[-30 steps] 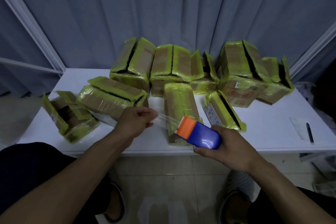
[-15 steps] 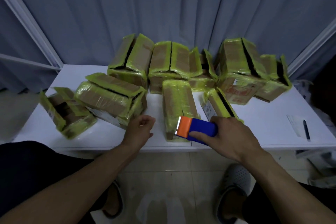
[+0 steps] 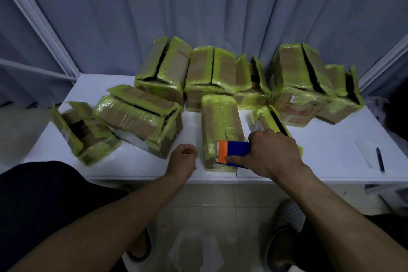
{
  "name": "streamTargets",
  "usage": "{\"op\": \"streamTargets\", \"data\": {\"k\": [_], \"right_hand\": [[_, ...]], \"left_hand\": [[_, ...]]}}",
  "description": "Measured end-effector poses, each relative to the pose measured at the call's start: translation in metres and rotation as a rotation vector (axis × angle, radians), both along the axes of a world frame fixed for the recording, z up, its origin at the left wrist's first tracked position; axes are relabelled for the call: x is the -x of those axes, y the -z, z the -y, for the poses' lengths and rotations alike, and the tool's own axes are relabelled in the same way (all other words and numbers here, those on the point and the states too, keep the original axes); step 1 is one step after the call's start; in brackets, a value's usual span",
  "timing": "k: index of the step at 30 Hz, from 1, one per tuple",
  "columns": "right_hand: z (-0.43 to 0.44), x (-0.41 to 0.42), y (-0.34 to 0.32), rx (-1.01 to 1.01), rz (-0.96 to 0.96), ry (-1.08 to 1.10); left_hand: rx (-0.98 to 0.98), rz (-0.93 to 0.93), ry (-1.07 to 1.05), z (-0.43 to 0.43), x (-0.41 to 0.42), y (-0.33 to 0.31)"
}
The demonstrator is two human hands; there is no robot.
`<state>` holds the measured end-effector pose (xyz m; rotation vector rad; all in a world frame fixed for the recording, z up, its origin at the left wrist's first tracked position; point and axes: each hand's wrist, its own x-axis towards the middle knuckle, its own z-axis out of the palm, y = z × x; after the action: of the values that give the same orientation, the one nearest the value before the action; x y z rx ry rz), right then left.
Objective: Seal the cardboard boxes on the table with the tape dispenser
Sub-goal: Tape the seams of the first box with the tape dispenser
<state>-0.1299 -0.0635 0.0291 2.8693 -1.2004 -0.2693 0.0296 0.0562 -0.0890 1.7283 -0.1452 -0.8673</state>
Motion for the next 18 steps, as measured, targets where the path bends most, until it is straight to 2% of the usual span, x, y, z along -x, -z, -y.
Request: {"op": "streamTargets", "data": {"k": [14,18], "right_hand": [[0.0032,-0.0093,0.0007,-0.075,-0.062,0.066],[0.0021,-0.01,-0.0005,-0.075,-0.06,0.065]], "left_hand": [[0.0,-0.031,0.167,0.008,0.003,0.0051],[-0.045,0.003,0.34,0.0082,0.0037,0.0068]]}}
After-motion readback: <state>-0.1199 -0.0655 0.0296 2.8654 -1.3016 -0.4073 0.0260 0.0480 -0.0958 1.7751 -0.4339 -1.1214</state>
